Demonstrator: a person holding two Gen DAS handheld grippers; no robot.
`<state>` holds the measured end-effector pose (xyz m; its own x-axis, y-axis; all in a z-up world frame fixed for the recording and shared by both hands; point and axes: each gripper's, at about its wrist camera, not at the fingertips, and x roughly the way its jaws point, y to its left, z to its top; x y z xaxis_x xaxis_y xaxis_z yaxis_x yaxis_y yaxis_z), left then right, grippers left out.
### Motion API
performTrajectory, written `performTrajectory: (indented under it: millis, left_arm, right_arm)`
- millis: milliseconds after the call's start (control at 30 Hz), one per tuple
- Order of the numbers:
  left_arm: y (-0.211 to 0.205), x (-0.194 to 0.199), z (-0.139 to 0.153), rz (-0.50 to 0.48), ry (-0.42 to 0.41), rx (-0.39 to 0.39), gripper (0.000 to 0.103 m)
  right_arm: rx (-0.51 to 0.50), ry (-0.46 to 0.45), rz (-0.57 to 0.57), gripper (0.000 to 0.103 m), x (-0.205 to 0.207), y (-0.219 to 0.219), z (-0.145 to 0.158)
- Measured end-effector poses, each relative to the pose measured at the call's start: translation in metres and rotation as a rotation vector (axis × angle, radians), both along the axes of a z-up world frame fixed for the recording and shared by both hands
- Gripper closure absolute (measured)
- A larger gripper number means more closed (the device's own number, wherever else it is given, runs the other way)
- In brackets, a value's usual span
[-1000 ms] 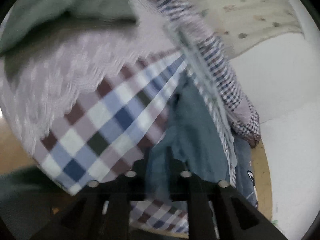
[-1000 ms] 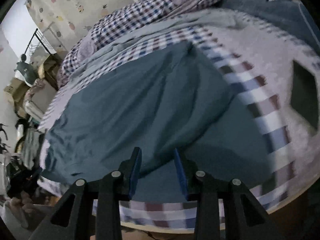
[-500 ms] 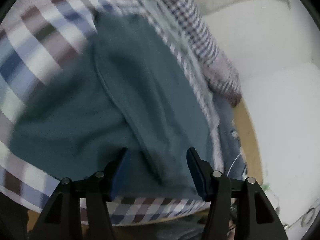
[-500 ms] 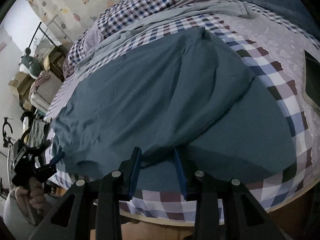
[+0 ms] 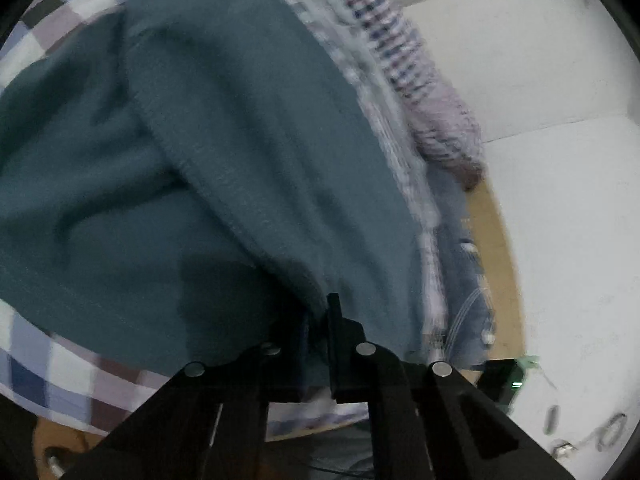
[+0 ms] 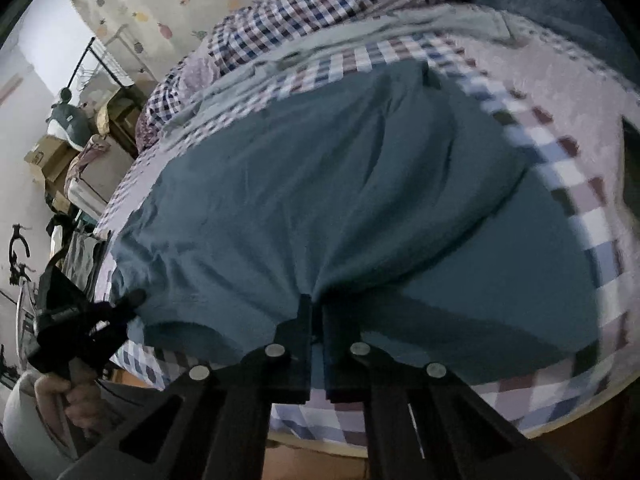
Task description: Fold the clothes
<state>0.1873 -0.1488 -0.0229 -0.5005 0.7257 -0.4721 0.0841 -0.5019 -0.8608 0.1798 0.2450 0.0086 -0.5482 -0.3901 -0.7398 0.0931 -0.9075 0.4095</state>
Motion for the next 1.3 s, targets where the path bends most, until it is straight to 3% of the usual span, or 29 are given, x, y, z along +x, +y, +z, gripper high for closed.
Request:
performTrajectory:
  millis: [100,233,300,333,367,433,500,633,767,933,1100,1133,1200,1300]
  left_arm:
    - [0.014,0.001,-0.001,-0.040,-0.005,0.011,0.098]
    - [0.010,0.000,-0.018,-0.012,-0.106,-0.099,0.097]
    - [-0.002,0.007,-0.013,0.032,-0.101,-0.103,0.095]
    - [-0.009,0.011,-0.008,0.060,-0.090,-0.120,0.095]
    - [-0.020,0.019,-0.001,0.101,-0.072,-0.145,0.094]
    - [-0.049,0.031,0.006,0.191,-0.048,-0.167,0.080]
    - [-0.077,0.042,0.011,0.294,-0.036,-0.188,0.054]
    - [-0.128,0.064,0.003,0.461,-0.078,-0.261,0.051]
    - [-0.134,0.060,-0.009,0.444,-0.114,-0.300,0.051]
    - [-0.132,0.045,-0.019,0.388,-0.120,-0.331,0.051]
    - [-0.135,0.047,-0.025,0.365,-0.125,-0.257,0.052]
    - [-0.136,0.048,-0.027,0.358,-0.131,-0.233,0.057]
    - [-0.138,0.048,-0.031,0.344,-0.143,-0.185,0.087]
    - [-0.142,0.048,-0.033,0.333,-0.137,-0.109,0.092]
  right_arm:
    - [0.001,0.018,-0.026,0.102,0.004,0.016,0.010]
    - [0.027,-0.103,-0.031,0.097,-0.006,0.020,-0.016]
    - [0.045,-0.114,-0.030,0.097,-0.008,0.018,-0.018]
    - [0.060,-0.108,-0.037,0.091,-0.008,0.018,-0.016]
    - [0.077,-0.100,-0.048,0.078,-0.008,0.019,-0.012]
    - [0.130,-0.069,-0.083,0.066,-0.005,0.020,-0.003]
    - [0.185,-0.029,-0.118,0.066,-0.001,0.019,0.008]
    - [0.236,0.090,-0.139,0.066,0.003,0.001,0.034]
    - [0.203,0.182,-0.023,0.066,0.001,-0.034,0.047]
    - [0.230,0.283,0.210,0.059,0.010,-0.094,0.049]
    - [0.319,0.389,0.484,0.052,0.033,-0.169,0.036]
    - [0.340,0.410,0.536,0.052,0.038,-0.185,0.032]
    - [0.380,0.453,0.638,0.052,0.049,-0.217,0.022]
    - [0.454,0.523,0.773,0.052,0.064,-0.265,0.004]
